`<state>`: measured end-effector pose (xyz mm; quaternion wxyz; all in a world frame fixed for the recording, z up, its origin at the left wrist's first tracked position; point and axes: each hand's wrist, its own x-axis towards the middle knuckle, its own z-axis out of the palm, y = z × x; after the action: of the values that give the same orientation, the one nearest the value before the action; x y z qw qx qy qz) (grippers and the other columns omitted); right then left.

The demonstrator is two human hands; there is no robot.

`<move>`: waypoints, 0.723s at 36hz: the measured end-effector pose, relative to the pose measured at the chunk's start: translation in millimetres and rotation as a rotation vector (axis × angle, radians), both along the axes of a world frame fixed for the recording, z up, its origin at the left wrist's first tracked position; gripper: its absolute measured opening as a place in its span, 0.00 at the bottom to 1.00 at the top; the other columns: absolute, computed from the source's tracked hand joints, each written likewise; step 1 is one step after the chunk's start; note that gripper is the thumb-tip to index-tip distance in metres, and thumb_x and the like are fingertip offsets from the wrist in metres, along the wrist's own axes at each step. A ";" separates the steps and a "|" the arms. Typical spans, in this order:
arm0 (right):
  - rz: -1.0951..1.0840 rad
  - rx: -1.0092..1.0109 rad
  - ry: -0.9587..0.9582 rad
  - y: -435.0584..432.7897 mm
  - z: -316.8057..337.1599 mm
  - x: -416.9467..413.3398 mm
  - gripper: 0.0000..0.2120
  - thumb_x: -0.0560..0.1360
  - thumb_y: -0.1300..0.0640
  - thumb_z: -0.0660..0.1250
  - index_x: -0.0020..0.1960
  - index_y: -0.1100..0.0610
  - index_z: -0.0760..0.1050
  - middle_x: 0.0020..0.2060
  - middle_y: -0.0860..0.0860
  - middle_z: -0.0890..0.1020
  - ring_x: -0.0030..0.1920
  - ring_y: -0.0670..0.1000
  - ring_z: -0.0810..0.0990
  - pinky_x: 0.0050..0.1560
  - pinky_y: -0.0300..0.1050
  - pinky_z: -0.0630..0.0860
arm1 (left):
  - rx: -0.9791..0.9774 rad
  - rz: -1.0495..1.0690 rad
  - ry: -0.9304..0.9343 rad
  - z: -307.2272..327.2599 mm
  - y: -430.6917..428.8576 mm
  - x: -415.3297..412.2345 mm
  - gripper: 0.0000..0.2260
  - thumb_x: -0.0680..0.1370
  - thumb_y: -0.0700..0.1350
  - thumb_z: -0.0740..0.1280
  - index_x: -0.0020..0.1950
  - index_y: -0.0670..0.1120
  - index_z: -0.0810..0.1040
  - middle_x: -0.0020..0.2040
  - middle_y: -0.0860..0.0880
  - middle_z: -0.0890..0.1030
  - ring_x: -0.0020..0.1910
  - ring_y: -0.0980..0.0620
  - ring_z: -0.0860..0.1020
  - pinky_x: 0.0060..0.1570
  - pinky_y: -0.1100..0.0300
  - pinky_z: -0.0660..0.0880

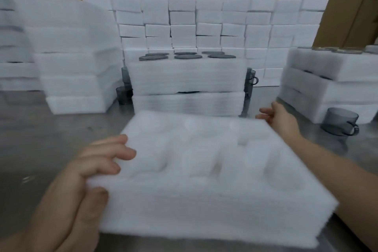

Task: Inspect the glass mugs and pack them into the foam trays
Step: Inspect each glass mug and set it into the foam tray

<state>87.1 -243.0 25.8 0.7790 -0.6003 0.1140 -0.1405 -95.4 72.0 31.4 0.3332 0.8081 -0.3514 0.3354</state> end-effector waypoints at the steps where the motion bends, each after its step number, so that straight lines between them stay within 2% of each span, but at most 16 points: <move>1: 0.015 0.025 0.024 1.7 0.5 -2.4 0.14 0.80 0.51 0.55 0.48 0.61 0.72 0.24 0.51 0.76 0.19 0.44 0.70 0.27 0.37 0.66 | -0.037 0.022 -0.070 -8.0 -1.2 3.3 0.11 0.81 0.58 0.50 0.58 0.58 0.68 0.60 0.68 0.73 0.64 0.65 0.70 0.61 0.69 0.67; 2: 0.029 0.018 0.036 2.3 -1.2 -1.7 0.14 0.79 0.51 0.55 0.46 0.59 0.72 0.25 0.50 0.75 0.20 0.44 0.70 0.27 0.37 0.65 | -0.043 0.043 -0.108 -16.6 -2.5 1.8 0.09 0.82 0.56 0.50 0.58 0.60 0.67 0.62 0.64 0.74 0.65 0.58 0.71 0.63 0.64 0.67; 4: 0.041 -0.004 0.043 0.5 -3.7 2.0 0.14 0.79 0.50 0.56 0.42 0.57 0.72 0.28 0.50 0.74 0.24 0.46 0.70 0.26 0.36 0.64 | -0.039 0.040 -0.108 -28.1 -5.2 4.5 0.08 0.82 0.54 0.50 0.58 0.60 0.66 0.63 0.60 0.74 0.66 0.52 0.71 0.64 0.62 0.66; 8: 0.037 -0.046 0.016 1.3 -5.9 0.1 0.12 0.77 0.52 0.59 0.40 0.57 0.74 0.28 0.50 0.76 0.24 0.46 0.72 0.29 0.40 0.65 | 0.039 0.083 -0.082 -37.5 1.8 9.8 0.08 0.82 0.52 0.50 0.59 0.58 0.66 0.63 0.57 0.74 0.67 0.51 0.70 0.65 0.65 0.64; 13: 0.061 -0.111 0.013 3.0 -6.8 -0.1 0.09 0.76 0.55 0.61 0.40 0.57 0.75 0.29 0.50 0.77 0.23 0.45 0.71 0.30 0.41 0.64 | 0.073 0.030 -0.051 -42.1 13.0 12.5 0.10 0.81 0.55 0.55 0.60 0.55 0.67 0.65 0.53 0.73 0.67 0.47 0.69 0.65 0.61 0.65; 15: 0.061 -0.110 0.006 4.3 -7.5 -0.7 0.08 0.76 0.55 0.61 0.40 0.57 0.75 0.28 0.50 0.76 0.21 0.44 0.70 0.30 0.41 0.63 | 0.011 -0.055 -0.013 -39.5 21.0 18.4 0.12 0.80 0.55 0.57 0.61 0.55 0.68 0.64 0.51 0.74 0.65 0.45 0.71 0.64 0.58 0.66; 17: 0.063 -0.115 -0.004 5.1 -8.1 -1.7 0.08 0.75 0.55 0.62 0.40 0.57 0.75 0.27 0.50 0.76 0.21 0.44 0.70 0.30 0.41 0.62 | -0.070 -0.035 0.002 -33.2 35.1 32.2 0.12 0.78 0.51 0.59 0.60 0.55 0.69 0.61 0.54 0.75 0.62 0.49 0.73 0.62 0.60 0.68; 19: 0.061 -0.133 -0.009 5.4 -8.7 -1.7 0.08 0.75 0.55 0.62 0.40 0.57 0.75 0.27 0.49 0.77 0.22 0.44 0.70 0.30 0.41 0.63 | -0.190 0.139 0.014 -16.6 49.2 51.9 0.13 0.73 0.46 0.59 0.56 0.55 0.72 0.55 0.60 0.78 0.53 0.57 0.76 0.53 0.64 0.72; 21: 0.061 -0.141 -0.012 6.1 -8.4 -1.7 0.08 0.75 0.55 0.62 0.40 0.57 0.75 0.26 0.49 0.76 0.23 0.45 0.70 0.30 0.41 0.63 | -0.394 0.324 0.066 6.6 55.6 73.5 0.11 0.70 0.49 0.59 0.51 0.56 0.75 0.47 0.64 0.79 0.44 0.58 0.77 0.47 0.63 0.73; 24: 0.057 -0.165 -0.013 6.7 -7.7 -1.4 0.07 0.75 0.56 0.63 0.40 0.57 0.76 0.26 0.48 0.76 0.25 0.47 0.71 0.31 0.42 0.64 | -0.566 0.463 0.118 41.4 53.0 105.8 0.12 0.67 0.46 0.58 0.43 0.62 0.73 0.43 0.64 0.80 0.48 0.61 0.77 0.55 0.52 0.73; 26: 0.053 -0.181 -0.011 6.9 -7.9 -1.5 0.07 0.74 0.56 0.63 0.41 0.57 0.76 0.27 0.49 0.77 0.27 0.48 0.72 0.32 0.42 0.65 | -0.562 0.500 0.160 57.4 43.7 122.7 0.14 0.68 0.41 0.55 0.42 0.60 0.71 0.44 0.60 0.80 0.49 0.57 0.77 0.57 0.52 0.73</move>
<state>85.6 -236.1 17.9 0.7256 -0.6704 0.0804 -0.1328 27.3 115.6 88.7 0.4758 0.7696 -0.0107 0.4256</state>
